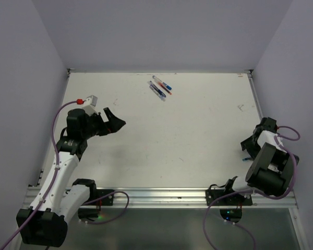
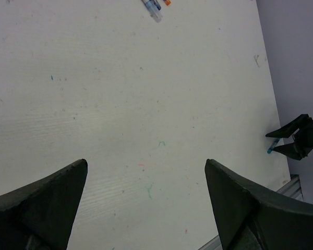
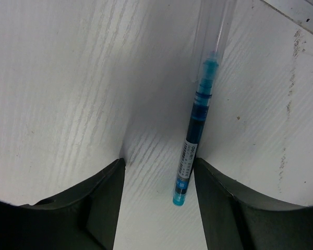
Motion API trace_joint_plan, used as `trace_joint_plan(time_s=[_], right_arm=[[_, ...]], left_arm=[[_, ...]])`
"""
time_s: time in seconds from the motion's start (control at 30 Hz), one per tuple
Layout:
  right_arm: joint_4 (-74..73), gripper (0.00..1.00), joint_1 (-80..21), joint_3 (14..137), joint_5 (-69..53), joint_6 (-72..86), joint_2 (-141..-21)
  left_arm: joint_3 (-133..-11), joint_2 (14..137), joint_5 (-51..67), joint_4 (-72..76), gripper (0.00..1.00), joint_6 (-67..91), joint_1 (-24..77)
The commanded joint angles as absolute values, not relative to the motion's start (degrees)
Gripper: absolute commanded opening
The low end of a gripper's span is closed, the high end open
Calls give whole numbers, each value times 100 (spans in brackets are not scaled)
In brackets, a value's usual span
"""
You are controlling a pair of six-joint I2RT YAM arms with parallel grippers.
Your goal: Open the pen caps
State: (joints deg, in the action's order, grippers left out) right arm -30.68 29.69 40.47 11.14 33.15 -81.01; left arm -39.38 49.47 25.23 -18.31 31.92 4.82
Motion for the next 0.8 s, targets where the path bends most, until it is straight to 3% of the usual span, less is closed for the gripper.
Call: trace_joint_plan(time_s=[0.0,0.43,0.5,0.6,0.77], right_arm=[[-3059,59,2988,4017,1266,3392,-8314],[-3111,34,2786,4087,1573,3507,-8657],[-3138,29,2725,4105,1599,3516,-8666],[-3111,11,2672,4069,1635,3533,-8613],[-3068,0,2646,4104,1521,3454,-8701]], left_arm=[[-4069,4825,2549,-1688,96,3270,527],[-4069,4869,2461,-1688,96,3234,527],[-4069,4887,2470,-1679,96,3226,527],[-4043,4878,2461,-1679,96,3226,527],[-4043,4878,2470,-1679,96,3226,519]])
